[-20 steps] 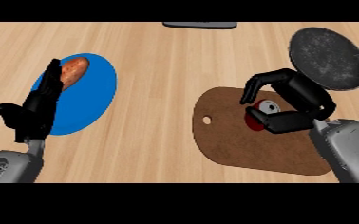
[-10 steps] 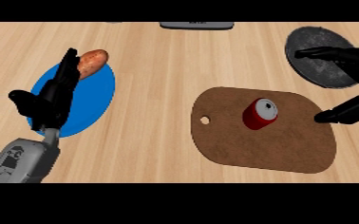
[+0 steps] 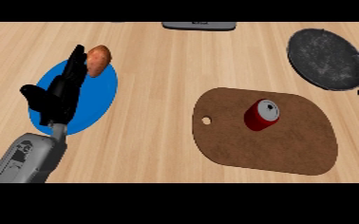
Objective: Pick the can from the cutting board and place it in the pan
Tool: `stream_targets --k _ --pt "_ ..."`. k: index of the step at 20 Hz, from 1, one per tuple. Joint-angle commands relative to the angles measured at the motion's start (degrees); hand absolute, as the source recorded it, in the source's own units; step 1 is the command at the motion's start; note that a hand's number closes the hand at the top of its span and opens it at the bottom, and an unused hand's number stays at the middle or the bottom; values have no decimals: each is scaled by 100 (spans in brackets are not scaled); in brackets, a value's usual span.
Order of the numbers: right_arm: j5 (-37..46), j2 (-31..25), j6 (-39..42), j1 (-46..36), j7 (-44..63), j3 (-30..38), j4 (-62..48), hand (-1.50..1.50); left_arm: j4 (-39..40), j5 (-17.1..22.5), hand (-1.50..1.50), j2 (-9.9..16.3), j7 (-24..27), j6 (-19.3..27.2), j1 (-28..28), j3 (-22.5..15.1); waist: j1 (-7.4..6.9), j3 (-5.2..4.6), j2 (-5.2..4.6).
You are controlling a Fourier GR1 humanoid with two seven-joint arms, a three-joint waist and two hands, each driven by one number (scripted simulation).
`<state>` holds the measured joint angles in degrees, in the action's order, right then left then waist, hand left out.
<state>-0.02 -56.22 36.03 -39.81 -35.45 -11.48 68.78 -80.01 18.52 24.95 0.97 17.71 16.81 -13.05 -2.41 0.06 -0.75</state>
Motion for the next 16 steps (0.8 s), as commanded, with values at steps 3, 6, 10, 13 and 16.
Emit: stream_targets --k 3,6,10,13,16 --pt "421 184 630 -915 -663 -412 -330 -150 -82 -41 0 -105 -149 8 -7 4 -23 -5 21" --pt "606 312 413 -1040 -849 -539 -427 -150 -50 -89 0 -59 -255 -5 124 105 52 -5 27" --pt "438 486 669 -1076 -661 -858 -341 -150 15 -46 0 49 -210 -168 2 229 81 -6 33" --pt "175 699 828 -1091 -354 -1130 12 -150 60 -10 0 75 -297 -234 50 273 96 -9 45" --pt "-86 429 1038 -817 -355 -1170 455 -150 -126 -224 0 -169 -162 80 -243 140 212 -8 88"
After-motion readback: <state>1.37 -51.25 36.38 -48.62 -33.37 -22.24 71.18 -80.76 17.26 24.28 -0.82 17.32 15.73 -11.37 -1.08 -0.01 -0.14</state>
